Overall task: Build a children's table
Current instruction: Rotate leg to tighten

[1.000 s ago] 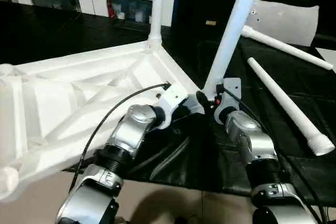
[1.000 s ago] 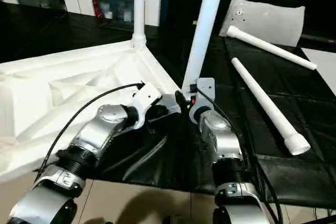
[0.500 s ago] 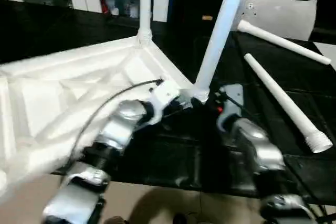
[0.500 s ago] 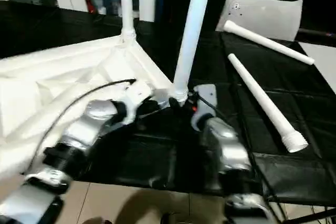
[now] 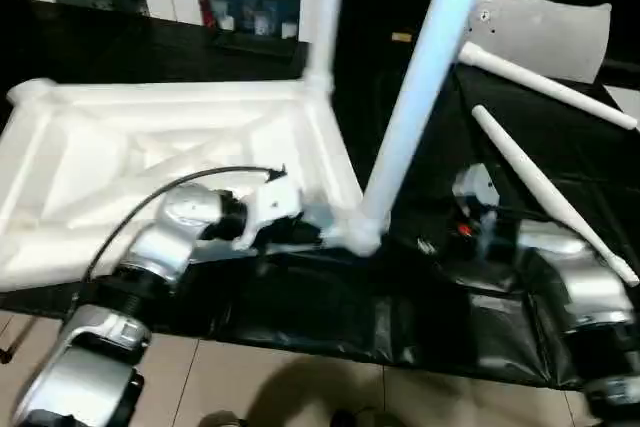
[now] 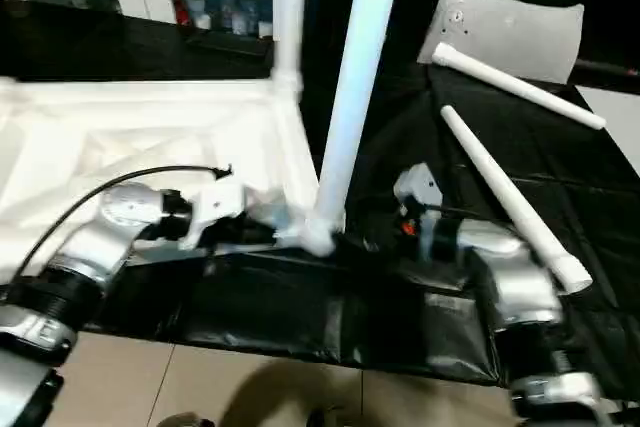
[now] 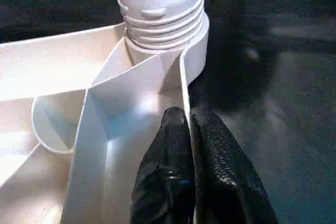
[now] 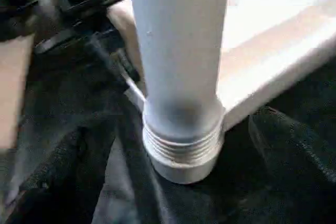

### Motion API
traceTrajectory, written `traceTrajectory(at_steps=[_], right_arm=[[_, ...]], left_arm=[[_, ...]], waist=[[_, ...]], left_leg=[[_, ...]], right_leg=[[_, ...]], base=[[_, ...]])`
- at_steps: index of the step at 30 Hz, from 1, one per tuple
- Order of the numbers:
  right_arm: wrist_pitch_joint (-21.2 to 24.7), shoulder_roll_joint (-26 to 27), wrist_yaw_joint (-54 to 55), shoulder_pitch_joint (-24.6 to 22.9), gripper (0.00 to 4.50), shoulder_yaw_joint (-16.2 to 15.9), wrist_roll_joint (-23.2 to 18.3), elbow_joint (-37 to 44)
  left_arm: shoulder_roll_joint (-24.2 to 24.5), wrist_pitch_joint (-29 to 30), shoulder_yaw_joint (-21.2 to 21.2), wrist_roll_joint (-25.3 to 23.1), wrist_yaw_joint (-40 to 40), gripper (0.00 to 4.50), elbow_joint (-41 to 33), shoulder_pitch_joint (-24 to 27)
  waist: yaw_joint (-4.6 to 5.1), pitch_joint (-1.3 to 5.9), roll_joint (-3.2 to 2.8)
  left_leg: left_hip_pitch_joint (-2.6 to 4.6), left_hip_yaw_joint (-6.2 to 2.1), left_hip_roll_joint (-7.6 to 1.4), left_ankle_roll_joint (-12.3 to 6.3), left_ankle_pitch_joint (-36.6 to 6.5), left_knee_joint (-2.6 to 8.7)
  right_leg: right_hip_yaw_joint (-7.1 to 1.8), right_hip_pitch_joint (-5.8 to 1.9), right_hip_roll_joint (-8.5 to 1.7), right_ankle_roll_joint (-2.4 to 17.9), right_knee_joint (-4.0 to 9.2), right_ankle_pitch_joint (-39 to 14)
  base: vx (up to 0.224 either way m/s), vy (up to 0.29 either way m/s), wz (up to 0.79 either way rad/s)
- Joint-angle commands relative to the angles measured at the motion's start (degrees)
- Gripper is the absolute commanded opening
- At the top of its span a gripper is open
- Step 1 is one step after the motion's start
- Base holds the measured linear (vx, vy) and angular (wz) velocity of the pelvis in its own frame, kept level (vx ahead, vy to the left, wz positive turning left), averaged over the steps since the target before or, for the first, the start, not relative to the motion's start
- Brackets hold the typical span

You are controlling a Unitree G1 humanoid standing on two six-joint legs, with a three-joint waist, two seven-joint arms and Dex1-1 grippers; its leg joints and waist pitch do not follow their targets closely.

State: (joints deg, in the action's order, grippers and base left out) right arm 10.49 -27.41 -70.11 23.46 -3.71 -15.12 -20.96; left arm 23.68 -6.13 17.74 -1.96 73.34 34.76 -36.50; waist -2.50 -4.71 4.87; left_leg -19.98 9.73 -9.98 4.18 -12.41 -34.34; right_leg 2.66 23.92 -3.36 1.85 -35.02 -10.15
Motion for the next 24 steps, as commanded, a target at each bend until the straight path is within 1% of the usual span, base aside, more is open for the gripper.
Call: traceTrajectory(at_steps=[1,2,3,4,6,7,8,9,12,13,14,16,18,20,22,24], right_arm=[[-1.18,-0.57,-2.31,1.01,4.42,-0.97,0.68,-0.37],[-1.84,-0.83,-3.00,1.67,4.42,-1.61,1.38,-1.21],[-2.75,-1.24,-4.49,2.84,4.42,-2.75,2.08,-2.72],[-3.27,-1.16,-4.96,3.58,4.42,-3.27,2.70,-3.87],[-3.93,-0.82,-5.46,4.50,4.14,-3.85,3.50,-5.47],[-4.15,-0.84,-5.85,4.85,4.14,-4.22,3.55,-6.05],[-5.29,-0.90,-6.59,5.17,4.02,-4.99,3.96,-6.84],[-6.12,-0.95,-7.11,5.38,3.93,-5.53,4.26,-7.37],[-6.49,-0.69,-7.86,5.50,3.65,-6.51,4.63,-7.65],[-7.14,-0.14,-8.01,5.72,3.60,-7.14,5.06,-8.22],[-7.64,0.12,-8.05,5.88,3.53,-7.41,5.32,-8.66],[-8.87,0.85,-7.52,6.34,3.22,-7.80,6.00,-9.85],[-9.51,1.31,-7.42,6.64,3.18,-8.01,6.18,-10.64],[-10.13,1.52,-7.61,6.81,3.04,-8.34,6.35,-11.34],[-10.43,1.58,-7.73,6.80,2.85,-8.54,6.46,-11.63],[-10.58,1.68,-7.86,6.81,2.79,-8.51,6.42,-11.83]], left_arm=[[-0.60,-1.53,2.92,-0.65,3.46,0.00,0.27,-0.73],[-0.47,-2.16,3.12,-0.52,4.26,0.00,0.33,-0.92],[-0.25,-3.47,3.51,-0.33,5.71,0.00,0.72,-1.34],[-0.18,-4.04,3.74,-0.19,6.57,0.00,0.85,-1.50],[-0.12,-4.63,4.02,-0.10,7.53,0.00,0.96,-1.66],[-0.13,-5.15,4.09,-0.05,8.02,0.00,1.26,-1.80],[-0.20,-5.82,4.07,-0.05,8.40,0.00,1.83,-2.03],[-0.25,-6.28,4.05,-0.05,8.65,0.00,2.24,-2.20],[-0.32,-6.60,4.00,-0.04,8.89,0.00,2.60,-2.41],[-0.38,-6.74,3.95,-0.07,8.99,0.00,2.83,-2.51],[-0.41,-6.86,3.93,-0.08,9.03,0.00,2.98,-2.56],[-0.41,-7.23,4.00,-0.19,9.00,0.00,3.25,-2.61],[-0.46,-7.59,3.99,-0.25,9.08,0.00,3.53,-2.62],[-0.54,-8.00,3.95,-0.31,9.21,0.00,3.91,-2.64],[-0.58,-8.22,3.97,-0.37,9.20,0.00,4.12,-2.68],[-0.61,-8.33,3.97,-0.44,9.13,0.00,4.25,-2.71]], waist=[[-0.03,3.77,-0.03],[-0.03,3.77,-0.03],[-0.09,3.94,0.07],[-0.14,3.98,0.03],[-0.53,4.25,0.12],[-0.62,4.20,0.08],[-0.87,4.38,0.43],[-1.01,4.31,0.23],[-1.19,4.32,0.38],[-1.25,4.42,0.45],[-1.24,4.32,0.41],[-1.18,4.38,0.40],[-1.25,4.42,0.43],[-1.27,4.55,0.40],[-1.32,4.51,0.36],[-1.36,4.62,0.42]], left_leg=[[0.19,-0.60,-3.49,-6.42,-5.03,3.93],[0.19,-0.60,-3.49,-6.42,-5.03,3.93],[0.15,-0.52,-3.35,-6.40,-4.19,3.73],[0.15,-0.54,-3.37,-6.43,-3.85,3.73],[0.15,-0.37,-3.32,-7.08,-1.30,3.51],[0.18,-0.34,-3.35,-7.28,-1.07,3.51],[0.23,-0.24,-3.35,-7.64,-0.64,3.36],[0.10,-0.27,-3.42,-7.85,-0.33,3.39],[0.04,-0.29,-3.46,-7.50,-0.86,3.36],[0.01,-0.31,-3.49,-7.33,-0.90,3.33],[-0.02,-0.31,-3.47,-7.21,-1.16,3.38],[0.01,-0.32,-3.39,-6.49,-2.01,3.38],[0.02,-0.36,-3.42,-6.17,-1.73,3.42],[0.02,-0.33,-3.41,-6.31,-1.17,3.36],[0.04,-0.33,-3.48,-6.29,-1.41,3.37],[-0.06,-0.35,-3.43,-6.29,-1.22,3.30]], right_leg=[[-2.85,-3.45,-5.04,13.97,3.88,-11.36],[-2.85,-3.45,-5.04,13.97,3.88,-11.36],[-2.85,-3.44,-5.05,14.46,3.67,-10.04],[-2.84,-3.47,-5.11,14.65,3.56,-9.58],[-2.88,-3.64,-5.05,15.52,3.02,-5.57],[-2.84,-3.54,-5.01,15.73,2.99,-5.08],[-2.80,-3.65,-5.00,15.94,2.85,-4.25],[-2.72,-3.64,-5.02,16.15,2.72,-3.90],[-2.72,-3.77,-5.11,15.62,2.79,-5.13],[-2.69,-3.81,-5.12,15.45,2.78,-5.63],[-2.69,-3.71,-5.09,15.29,2.87,-6.18],[-2.68,-3.65,-5.11,14.83,3.08,-8.07],[-2.74,-3.71,-5.10,14.64,2.98,-7.74],[-2.69,-3.74,-5.01,14.79,2.80,-6.70],[-2.68,-3.70,-5.03,14.91,2.82,-6.57],[-2.69,-3.84,-5.06,14.91,2.73,-6.24]], base=[[0.000,0.000,0.00],[0.000,0.000,0.00],[0.000,0.000,0.00],[0.000,0.000,0.00],[0.000,0.000,0.00],[0.000,0.000,0.00],[0.000,0.000,0.00],[0.000,0.000,0.00],[0.000,0.000,0.00],[0.000,0.000,0.00],[0.000,0.000,0.00],[0.000,0.000,0.00],[0.000,0.000,0.00],[0.000,0.000,0.00],[0.000,0.000,0.00],[0.000,0.000,0.00]])
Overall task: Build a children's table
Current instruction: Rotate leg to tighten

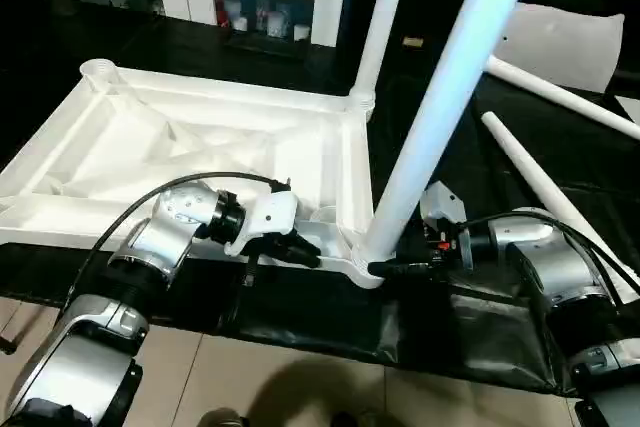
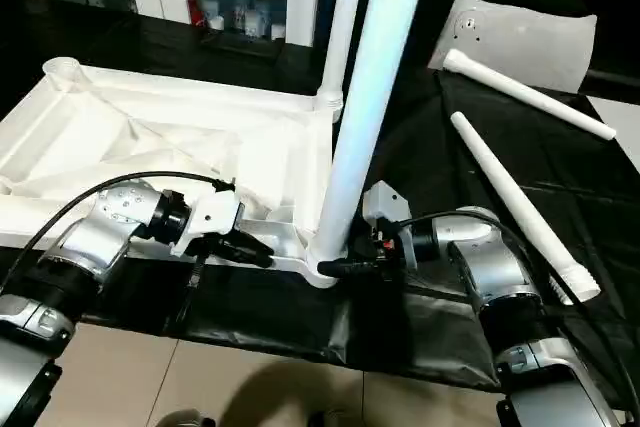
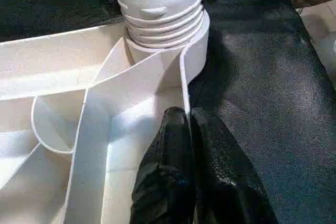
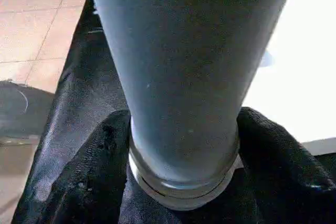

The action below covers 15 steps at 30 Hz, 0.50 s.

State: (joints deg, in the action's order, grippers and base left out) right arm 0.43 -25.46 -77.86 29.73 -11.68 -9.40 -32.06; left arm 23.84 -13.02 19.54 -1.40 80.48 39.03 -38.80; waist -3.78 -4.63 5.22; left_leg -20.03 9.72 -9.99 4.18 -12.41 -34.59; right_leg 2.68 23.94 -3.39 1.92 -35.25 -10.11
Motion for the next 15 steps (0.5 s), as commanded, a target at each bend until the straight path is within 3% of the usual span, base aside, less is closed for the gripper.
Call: traceTrajectory(at_steps=[1,8,9,10,11,14,15], right_arm=[[-0.59,-0.14,-0.35,0.58,2.79,-0.53,0.56,-0.95],[0.31,0.13,-1.12,-0.43,2.72,-0.22,-0.41,-0.04],[1.55,0.38,-0.55,-1.12,2.72,0.16,-1.02,0.83],[5.02,1.18,2.00,-2.41,2.72,0.94,-1.86,2.42],[5.44,1.36,2.50,-2.59,2.72,1.03,-1.90,2.65],[8.57,4.57,11.17,-4.85,2.72,1.77,-0.77,4.91],[10.10,8.37,19.39,-5.72,2.72,2.61,0.57,5.04]], left_arm=[[-0.81,-1.56,2.14,-1.04,1.92,0.00,0.18,-0.50],[-1.23,-0.79,1.44,-0.74,0.82,0.00,0.92,-0.78],[-1.71,0.64,0.79,-0.47,-0.61,0.00,0.91,-0.79],[-2.66,2.89,-0.34,-0.14,-3.61,0.00,0.75,-0.64],[-2.81,3.19,-0.47,-0.16,-4.11,0.00,0.70,-0.61],[-4.84,7.60,-2.05,-0.45,-10.82,0.00,-0.24,0.01],[-7.02,11.79,-3.36,-0.49,-16.33,0.00,-0.97,0.26]], waist=[[-0.09,4.56,0.07],[-0.17,4.51,-0.01],[-0.22,4.41,-0.33],[-0.44,4.35,-0.14],[-0.44,4.35,-0.14],[-0.53,3.94,-0.23],[-0.40,3.66,-0.25]], left_leg=[[-0.02,-0.33,-3.40,-6.22,-1.43,3.55],[-0.02,-0.28,-3.37,-6.50,-0.89,3.49],[-0.01,-0.31,-3.39,-6.44,-1.09,3.55],[0.09,-0.25,-3.42,-6.26,-1.26,3.59],[0.09,-0.25,-3.42,-6.26,-1.26,3.59],[0.29,-0.50,-3.42,-4.01,-4.72,4.02],[0.38,-0.55,-3.25,-2.82,-6.69,4.16]], right_leg=[[-2.70,-3.87,-5.03,14.72,3.02,-6.70],[-2.67,-3.84,-4.90,14.98,2.90,-5.46],[-2.68,-3.80,-4.94,15.02,2.92,-5.66],[-2.72,-3.88,-4.81,15.01,3.00,-5.77],[-2.72,-3.88,-4.81,15.01,3.00,-5.77],[-2.74,-3.50,-5.08,13.04,3.87,-12.82],[-2.78,-3.33,-5.05,11.63,4.41,-16.92]], base=[[0.000,0.000,0.00],[0.000,0.000,0.00],[0.000,0.000,0.00],[0.000,0.000,0.00],[0.000,0.000,0.00],[0.000,0.000,0.00],[0.000,0.000,0.00]])
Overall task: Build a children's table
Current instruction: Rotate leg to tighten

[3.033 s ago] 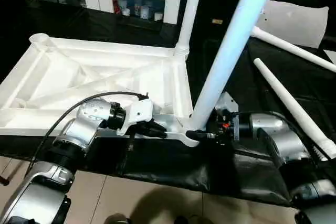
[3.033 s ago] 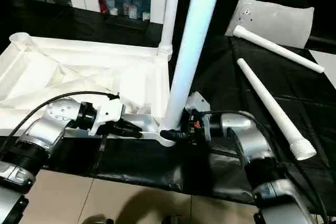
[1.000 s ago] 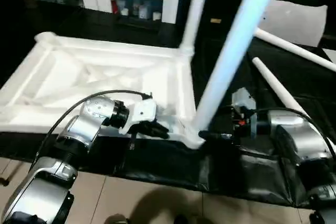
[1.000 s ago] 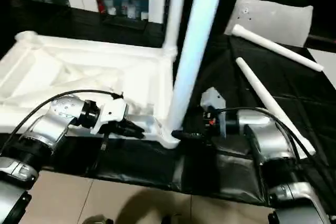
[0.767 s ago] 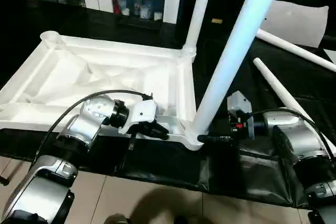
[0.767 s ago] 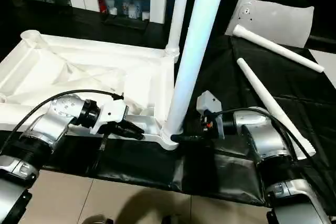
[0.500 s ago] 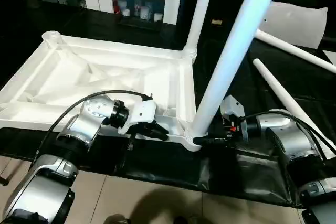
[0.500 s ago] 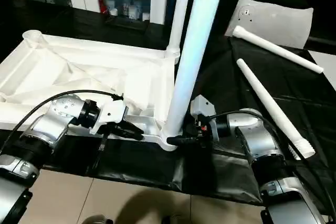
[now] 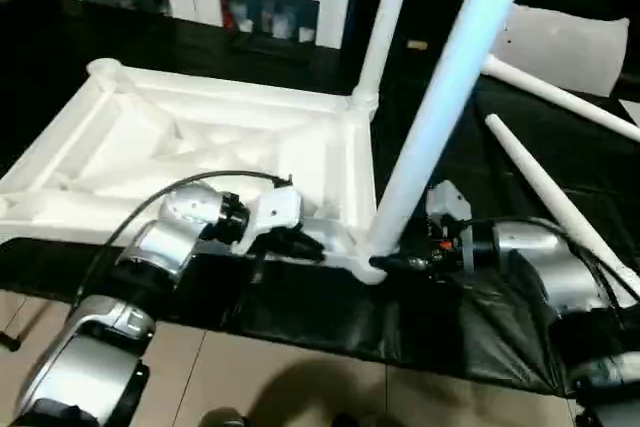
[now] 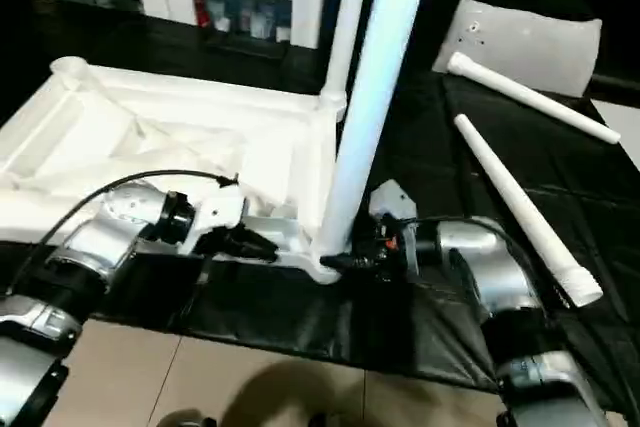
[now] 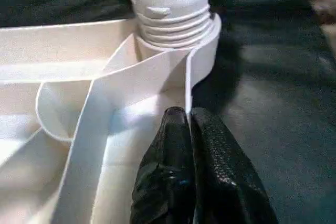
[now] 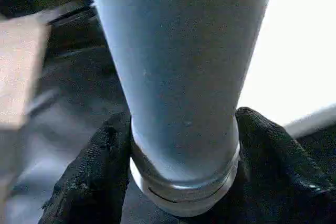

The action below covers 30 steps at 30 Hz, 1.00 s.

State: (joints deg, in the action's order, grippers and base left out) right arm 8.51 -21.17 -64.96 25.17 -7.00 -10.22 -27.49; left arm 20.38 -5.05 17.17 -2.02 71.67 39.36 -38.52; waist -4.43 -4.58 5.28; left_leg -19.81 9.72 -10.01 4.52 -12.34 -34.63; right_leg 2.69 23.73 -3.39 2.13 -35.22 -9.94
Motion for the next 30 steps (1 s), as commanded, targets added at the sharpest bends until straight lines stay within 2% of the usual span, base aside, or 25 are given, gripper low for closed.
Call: traceTrajectory(at_steps=[1,2,3,4,5,6,7,8,9,11,12,14,15,16,17,18,20,21,23,26,28,29,30], right_arm=[[2.73,5.78,9.92,-1.21,2.72,-1.45,1.66,0.24],[3.63,7.67,13.52,-1.07,2.72,-0.63,1.71,-0.11],[5.00,10.78,18.48,-0.58,2.72,0.78,1.16,-0.88],[5.07,11.59,19.85,-0.37,2.71,0.96,1.31,-1.20],[5.39,12.98,22.53,0.11,2.70,0.97,2.10,-1.79],[5.39,12.98,22.53,0.11,2.70,0.97,2.10,-1.79],[6.55,15.54,27.20,1.28,2.70,1.50,2.77,-3.11],[6.55,15.54,27.20,1.28,2.70,1.50,2.77,-3.11],[7.80,17.80,32.30,2.68,2.70,2.56,3.17,-4.69],[8.91,19.73,36.19,3.73,2.70,3.52,3.73,-5.78],[8.91,19.73,36.19,3.73,2.70,3.52,3.73,-5.78],[10.59,23.13,42.47,5.70,2.70,4.96,4.35,-8.35],[10.65,24.73,44.89,6.39,2.70,5.31,4.35,-9.47],[10.50,24.96,45.09,6.36,2.70,5.43,4.18,-9.49],[10.06,25.31,45.39,6.27,2.70,5.70,3.87,-9.46],[9.69,25.38,45.67,6.21,2.70,5.83,3.96,-9.39],[8.53,25.42,45.45,5.79,2.70,6.47,3.53,-8.74],[7.45,24.51,44.73,4.87,2.70,6.90,3.64,-7.31],[7.26,23.58,43.73,4.29,3.25,6.94,3.72,-6.45],[6.88,21.27,42.33,3.04,3.45,7.60,4.00,-4.48],[6.46,19.54,41.09,2.45,3.59,8.08,3.60,-3.65],[6.44,19.34,40.92,2.37,3.72,8.20,3.48,-3.49],[6.26,18.22,39.83,1.85,3.82,8.95,2.61,-2.46]], left_arm=[[-4.65,5.24,-1.59,0.27,-9.62,0.00,-1.50,-0.06],[-5.90,6.60,-2.26,0.47,-11.89,0.00,-1.64,-0.19],[-7.59,8.55,-3.08,0.70,-14.77,0.00,-1.80,-0.52],[-8.40,9.55,-3.36,0.57,-16.32,0.00,-1.83,-0.78],[-10.17,11.42,-4.09,0.42,-19.77,0.00,-1.70,-1.44],[-10.17,11.42,-4.09,0.42,-19.77,0.00,-1.70,-1.44],[-12.97,13.68,-5.23,0.52,-24.80,0.00,-1.61,-2.47],[-12.97,13.68,-5.23,0.52,-24.80,0.00,-1.61,-2.47],[-15.24,15.53,-6.29,0.64,-29.22,0.00,-1.54,-3.26],[-17.06,17.21,-7.07,0.21,-33.00,0.00,-1.64,-3.84],[-17.06,17.21,-7.07,0.21,-33.00,0.00,-1.64,-3.84],[-20.51,19.89,-8.35,-0.86,-39.94,0.00,-1.99,-4.77],[-21.85,20.80,-8.12,-2.30,-42.89,0.00,-2.45,-5.04],[-21.90,20.60,-7.87,-2.60,-42.97,0.00,-2.52,-5.07],[-21.99,20.16,-7.50,-2.86,-42.85,0.00,-2.63,-5.11],[-22.03,20.15,-7.49,-2.75,-42.74,0.00,-2.72,-5.10],[-21.68,19.47,-6.98,-2.83,-41.85,0.00,-3.09,-4.98],[-20.54,19.13,-6.08,-3.35,-40.22,0.00,-3.84,-4.35],[-19.67,19.01,-5.73,-3.79,-39.38,0.00,-4.06,-3.92],[-17.45,18.35,-5.31,-4.63,-38.47,0.00,-4.55,-3.11],[-15.60,18.04,-5.08,-4.61,-37.18,0.00,-5.77,-2.49],[-15.29,18.12,-5.00,-4.62,-36.85,0.00,-6.06,-2.36],[-13.50,18.53,-4.55,-4.69,-34.93,0.00,-7.90,-1.52]], waist=[[0.43,3.28,-0.29],[0.71,3.24,-0.22],[1.24,3.11,-0.19],[1.58,3.14,-0.16],[1.77,3.21,-0.06],[1.87,3.13,-0.18],[2.06,3.01,-0.41],[2.23,3.02,-0.33],[2.35,3.06,-0.31],[2.50,3.20,-0.31],[2.64,3.22,-0.32],[2.71,3.38,-0.29],[3.32,3.43,-0.38],[3.14,3.37,-0.32],[3.21,3.45,-0.07],[3.17,3.43,-0.08],[3.04,3.54,-0.20],[2.94,3.70,-0.29],[2.92,3.76,-0.43],[2.87,3.92,-0.45],[2.77,3.74,-0.55],[2.72,3.81,-0.45],[2.65,3.80,-0.66]], left_leg=[[0.15,-0.68,-3.03,-2.02,-8.45,4.45],[0.05,-0.86,-3.08,-1.35,-9.36,4.63],[0.18,-1.05,-2.91,-0.45,-11.17,4.84],[0.25,-1.27,-2.79,-0.33,-12.29,4.83],[0.26,-1.24,-2.75,-0.52,-12.24,4.80],[0.38,-1.18,-2.79,-0.67,-12.31,4.80],[0.74,-1.05,-2.67,-1.49,-13.18,4.64],[0.65,-1.10,-2.64,-1.54,-13.19,4.73],[0.31,-1.26,-2.61,-1.71,-12.83,4.93],[0.48,-1.23,-2.65,-1.68,-12.45,4.88],[0.33,-1.18,-2.64,-1.78,-11.93,4.88],[0.27,-0.97,-2.73,-2.06,-11.28,4.67],[-0.84,-1.42,-2.88,-1.98,-10.02,5.04],[-0.49,-1.43,-2.77,-2.14,-10.32,5.04],[0.14,-1.00,-2.58,-2.81,-10.60,4.68],[0.02,-0.89,-2.51,-3.43,-9.89,4.69],[-0.14,-0.89,-2.55,-3.84,-8.65,4.73],[-0.16,-0.89,-2.75,-4.40,-6.80,4.73],[-0.29,-0.83,-2.74,-5.05,-5.35,4.67],[-0.40,-0.79,-2.83,-5.75,-4.50,4.51],[-0.37,-0.68,-2.85,-6.13,-4.69,4.53],[-0.51,-0.68,-2.85,-6.11,-4.26,4.48],[-0.48,-0.75,-2.98,-6.04,-4.06,4.53]], right_leg=[[-2.65,-2.95,-5.14,9.74,5.05,-22.06],[-2.61,-3.02,-5.10,8.95,5.07,-24.23],[-2.47,-2.79,-5.02,7.22,5.53,-28.60],[-2.33,-2.73,-5.22,5.70,6.09,-32.05],[-2.33,-2.81,-5.17,5.15,6.28,-32.63],[-2.38,-2.56,-5.10,5.04,6.34,-32.68],[-2.55,-2.18,-5.01,4.95,6.69,-32.96],[-2.54,-2.21,-4.98,5.26,6.63,-32.51],[-2.40,-2.54,-4.89,4.99,6.54,-32.07],[-2.40,-2.42,-4.79,5.49,6.37,-30.16],[-2.47,-2.53,-4.79,6.13,6.26,-28.35],[-2.62,-2.58,-4.69,7.33,5.86,-25.13],[-2.44,-3.27,-4.90,7.77,5.47,-22.42],[-2.21,-3.14,-4.81,7.29,5.69,-22.95],[-2.47,-2.63,-4.69,7.22,5.92,-22.46],[-2.60,-2.78,-4.69,7.66,5.85,-21.02],[-2.62,-2.99,-4.71,7.98,5.62,-19.13],[-2.64,-3.11,-4.67,8.94,5.18,-15.01],[-2.63,-3.28,-4.67,10.13,4.78,-11.76],[-2.58,-3.37,-4.63,10.97,4.60,-9.62],[-2.57,-3.29,-4.64,11.90,4.57,-8.90],[-2.63,-3.49,-4.69,12.18,4.40,-8.38],[-2.61,-3.49,-4.78,12.43,4.27,-7.97]], base=[[0.000,0.000,0.00],[0.000,0.000,0.00],[0.000,0.000,0.00],[0.000,0.000,0.00],[0.000,0.000,0.00],[0.000,0.000,0.00],[0.000,0.000,0.00],[0.000,0.000,0.00],[0.000,0.000,0.00],[0.000,0.000,0.00],[0.000,0.000,0.00],[0.000,0.000,0.00],[0.000,0.000,0.00],[0.000,0.000,0.00],[0.000,0.000,0.00],[0.000,0.000,0.00],[0.000,0.000,0.00],[0.000,0.000,0.00],[0.000,0.000,0.00],[0.000,0.000,0.00],[0.000,0.000,0.00],[0.000,0.000,0.00],[0.000,0.000,0.00]])
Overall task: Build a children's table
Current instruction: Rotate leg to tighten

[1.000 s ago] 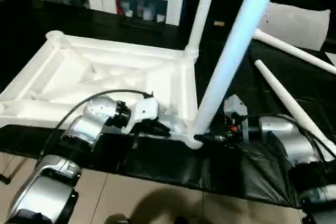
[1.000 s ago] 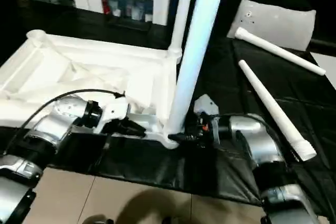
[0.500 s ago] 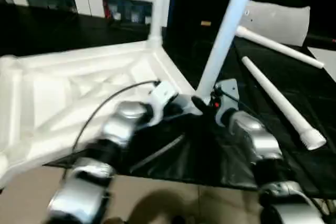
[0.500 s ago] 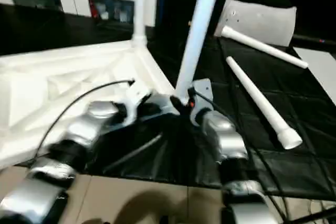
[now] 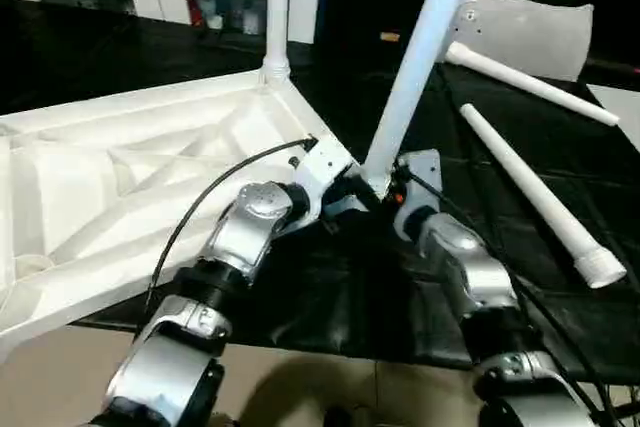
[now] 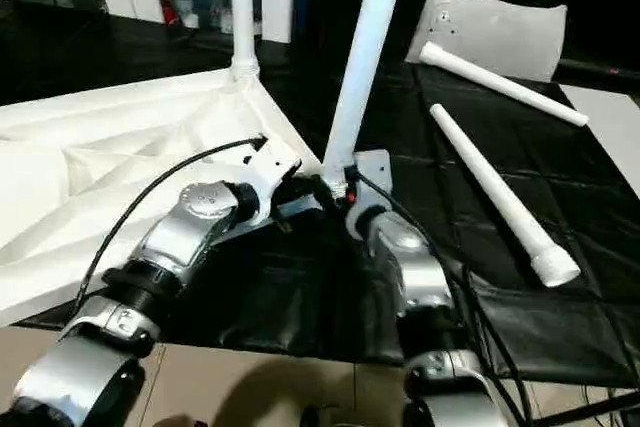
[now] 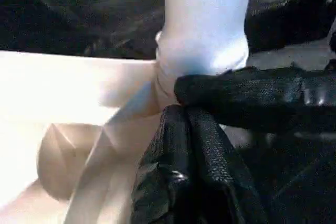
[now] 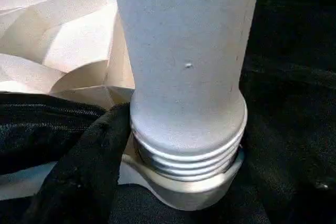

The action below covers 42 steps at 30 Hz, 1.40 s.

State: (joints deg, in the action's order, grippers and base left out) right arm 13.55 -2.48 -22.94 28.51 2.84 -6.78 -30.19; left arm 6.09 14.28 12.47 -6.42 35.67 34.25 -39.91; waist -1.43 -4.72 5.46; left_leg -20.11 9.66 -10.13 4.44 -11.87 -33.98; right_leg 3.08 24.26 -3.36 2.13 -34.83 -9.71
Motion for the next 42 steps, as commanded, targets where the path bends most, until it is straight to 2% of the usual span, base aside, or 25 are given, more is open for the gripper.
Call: traceTrajectory(at_steps=[1,3,5,6,9,11,19,22,23,26,32,35,38,42], right_arm=[[1.37,-1.36,-3.08,-1.88,3.86,-0.52,-1.33,1.20],[0.95,-3.49,-5.99,-2.91,4.00,0.18,-2.58,3.40],[1.18,-4.65,-7.72,-3.58,4.20,0.56,-3.38,4.75],[1.20,-5.42,-8.57,-3.94,4.20,0.81,-3.71,5.52],[1.02,-7.76,-10.90,-4.68,4.41,1.48,-4.33,6.99],[1.01,-9.07,-11.55,-4.87,4.50,1.92,-4.56,7.59],[-0.75,-13.34,-12.61,-5.70,4.50,1.30,-3.03,8.41],[0.61,-14.07,-13.93,-7.05,4.50,0.99,-3.64,10.62],[0.61,-14.07,-13.93,-7.05,4.50,0.99,-3.64,10.62],[-0.28,-14.43,-13.95,-7.86,4.50,0.23,-3.50,11.57],[0.32,-14.43,-14.02,-8.67,4.50,-0.01,-3.98,12.75],[1.79,-14.68,-13.70,-9.03,4.50,-0.48,-3.59,13.41],[0.77,-15.10,-13.87,-9.18,4.50,-1.20,-2.83,13.26],[0.30,-15.37,-13.72,-9.05,4.50,-1.40,-2.78,12.84]], left_arm=[[2.07,-0.64,0.46,-0.46,2.25,0.00,-4.10,0.45],[4.81,0.01,-0.01,-0.28,3.97,0.00,-7.17,1.69],[6.00,1.80,-0.55,0.72,5.49,0.33,-9.48,2.58],[6.52,3.10,-0.87,1.26,6.08,0.33,-10.74,3.01],[7.35,6.74,-1.45,2.88,7.59,0.53,-13.69,3.97],[6.70,8.83,-1.95,3.98,7.10,0.74,-14.46,4.25],[3.24,11.30,-1.19,3.10,3.16,1.25,-12.17,3.37],[2.45,12.07,-0.84,3.05,2.28,1.55,-10.43,2.50],[2.45,12.07,-0.84,3.05,2.28,1.61,-10.43,2.50],[2.17,12.95,-0.50,2.23,0.66,1.76,-8.37,1.51],[1.84,14.58,0.31,1.60,0.12,1.76,-5.22,0.61],[1.21,15.73,-0.36,3.44,1.66,1.76,-5.17,0.72],[1.53,15.76,0.58,3.39,3.06,1.76,-5.21,0.71],[1.57,15.64,0.67,4.29,4.45,1.76,-5.42,0.43]], waist=[[-0.34,3.81,-0.86],[-0.38,3.69,-1.02],[-0.29,3.62,-0.96],[-0.45,3.58,-1.01],[-0.59,3.51,-1.16],[-0.65,3.48,-1.04],[-0.60,3.58,-0.76],[-0.66,3.65,-0.80],[-0.65,3.69,-0.69],[-0.63,3.67,-0.85],[-0.75,3.79,-0.86],[-0.80,3.84,-0.84],[-0.84,3.97,-0.89],[-0.88,4.27,-0.78]], left_leg=[[-0.13,-0.56,-2.84,-6.09,-4.71,3.84],[-0.16,-0.62,-3.05,-5.96,-5.43,3.97],[-0.08,-0.48,-2.86,-5.56,-5.85,3.91],[-0.06,-0.50,-2.99,-5.33,-5.61,3.91],[0.05,-0.41,-3.03,-5.25,-4.77,3.90],[0.02,-0.30,-2.92,-5.29,-5.18,3.86],[-0.59,-0.45,-2.51,-5.45,-5.62,3.69],[-0.58,-0.46,-2.41,-6.13,-5.26,3.59],[-0.63,-0.49,-2.42,-6.37,-4.91,3.55],[-0.49,-0.50,-2.43,-6.64,-5.16,3.54],[-0.55,-0.52,-2.47,-6.81,-4.82,3.51],[-0.57,-0.55,-2.49,-6.63,-4.96,3.51],[-0.55,-0.59,-2.56,-6.43,-5.07,3.50],[-0.55,-0.53,-2.55,-6.97,-3.37,3.30]], right_leg=[[-2.98,-3.88,-4.68,12.68,3.94,-7.91],[-2.98,-4.00,-4.81,12.72,3.95,-8.28],[-2.96,-3.87,-4.61,12.69,4.04,-9.35],[-3.03,-3.94,-4.74,12.79,3.90,-9.54],[-3.05,-3.70,-4.61,13.31,3.81,-8.56],[-3.03,-3.71,-4.51,13.57,3.79,-8.40],[-2.88,-4.04,-4.45,11.05,4.49,-12.59],[-2.78,-3.95,-4.30,10.29,4.70,-13.47],[-2.76,-3.95,-4.24,10.08,4.62,-12.92],[-2.65,-3.76,-4.25,10.07,4.80,-13.76],[-2.62,-3.82,-4.25,10.70,4.71,-12.73],[-2.61,-3.95,-4.36,10.77,4.74,-13.43],[-2.60,-3.93,-4.40,10.64,4.74,-13.75],[-2.65,-4.11,-4.37,11.92,4.25,-9.79]], base=[[0.000,0.000,0.00],[0.000,0.000,0.00],[0.000,0.000,0.00],[0.000,0.000,0.00],[0.000,0.000,0.00],[0.000,0.000,0.00],[0.000,0.000,0.00],[0.000,0.000,0.00],[0.000,0.000,0.00],[0.000,0.000,0.00],[0.000,0.000,0.00],[0.000,0.000,0.00],[0.000,0.000,0.00],[0.000,0.000,0.00]])
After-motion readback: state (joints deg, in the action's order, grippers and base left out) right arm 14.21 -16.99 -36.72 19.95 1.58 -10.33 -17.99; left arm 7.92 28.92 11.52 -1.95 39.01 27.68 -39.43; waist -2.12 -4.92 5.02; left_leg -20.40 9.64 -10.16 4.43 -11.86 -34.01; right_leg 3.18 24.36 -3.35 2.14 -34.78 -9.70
